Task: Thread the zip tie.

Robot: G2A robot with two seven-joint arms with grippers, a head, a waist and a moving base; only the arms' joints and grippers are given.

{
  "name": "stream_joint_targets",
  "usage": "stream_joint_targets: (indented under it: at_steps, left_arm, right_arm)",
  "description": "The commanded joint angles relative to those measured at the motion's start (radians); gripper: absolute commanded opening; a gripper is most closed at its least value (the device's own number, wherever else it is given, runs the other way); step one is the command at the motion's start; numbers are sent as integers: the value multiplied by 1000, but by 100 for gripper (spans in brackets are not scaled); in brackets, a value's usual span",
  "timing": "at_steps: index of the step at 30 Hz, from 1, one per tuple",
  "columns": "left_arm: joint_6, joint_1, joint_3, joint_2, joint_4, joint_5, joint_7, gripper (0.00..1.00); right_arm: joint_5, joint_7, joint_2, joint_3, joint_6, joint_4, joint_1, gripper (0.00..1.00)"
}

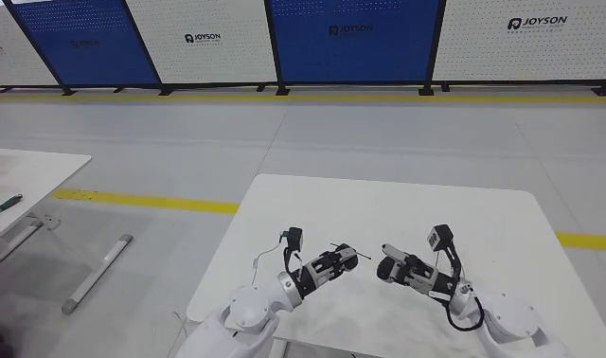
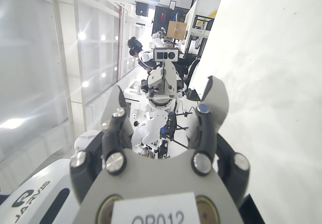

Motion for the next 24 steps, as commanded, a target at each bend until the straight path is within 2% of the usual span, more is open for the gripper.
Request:
stream_joint_targets:
  at_steps: [1,4,15,17,21,24]
  left_arm:
    - [6,14,-3,1,-9,12,25,0]
    - [20,33,-13,1,-21,-22,53,0]
    - [20,32,-11,0,-21,-23,56,0]
    - [17,31,-9,-2,-14,-62,52,0]
    - [-3,34,-37,-1,7,-177,0,0]
    - [-13,41,-67,4,23,-278,-104,0]
  right_arm:
    - [1,-5,4,21,-4,-7,-14,100]
    - [-7,5,11,52,3,-15,-38,100]
    - [-20,-8,11,53,2,-17,-39,100]
    - [-36,10,10,42,1,-21,-40,100]
    - [-23,132,17,63,-29,28,-31,100]
    - [-52,236,29,88,-60,36,-41,100]
